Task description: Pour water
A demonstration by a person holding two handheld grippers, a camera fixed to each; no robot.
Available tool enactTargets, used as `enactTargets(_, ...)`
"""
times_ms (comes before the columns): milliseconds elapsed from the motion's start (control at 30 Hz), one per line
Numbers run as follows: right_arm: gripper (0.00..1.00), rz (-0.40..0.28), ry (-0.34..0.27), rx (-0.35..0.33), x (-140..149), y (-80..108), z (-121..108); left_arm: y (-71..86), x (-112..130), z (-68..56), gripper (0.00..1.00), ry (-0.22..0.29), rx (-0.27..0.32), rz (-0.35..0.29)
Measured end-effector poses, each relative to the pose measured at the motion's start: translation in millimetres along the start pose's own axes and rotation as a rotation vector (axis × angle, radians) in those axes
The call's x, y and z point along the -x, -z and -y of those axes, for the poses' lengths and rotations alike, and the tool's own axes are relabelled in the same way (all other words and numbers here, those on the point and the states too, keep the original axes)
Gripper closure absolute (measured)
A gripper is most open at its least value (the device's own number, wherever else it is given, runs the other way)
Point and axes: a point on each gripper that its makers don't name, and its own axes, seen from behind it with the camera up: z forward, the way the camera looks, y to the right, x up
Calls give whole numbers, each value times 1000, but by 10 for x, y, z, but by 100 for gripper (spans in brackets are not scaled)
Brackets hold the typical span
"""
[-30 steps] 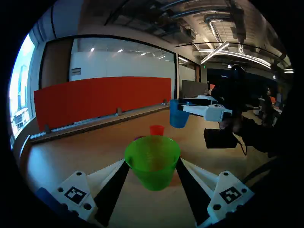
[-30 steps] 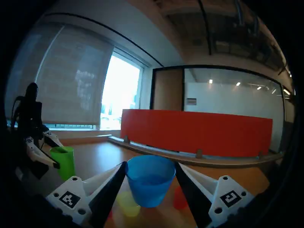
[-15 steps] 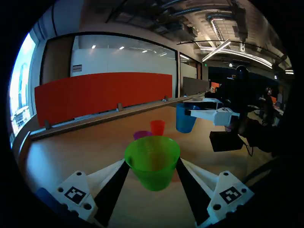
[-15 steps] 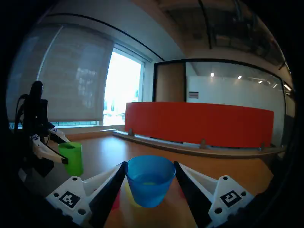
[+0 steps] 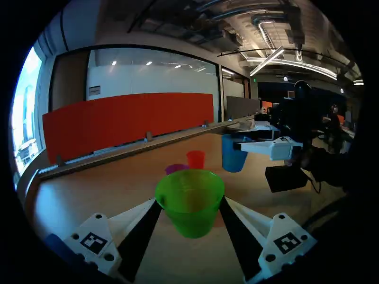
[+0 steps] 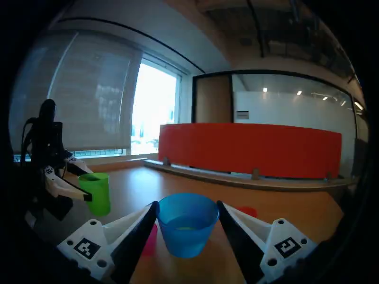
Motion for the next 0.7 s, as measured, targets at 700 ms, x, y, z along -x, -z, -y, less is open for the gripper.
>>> enactTargets(700, 7, 24, 109, -82, 29, -43, 388, -72, 67, -232, 15, -41, 52, 26)
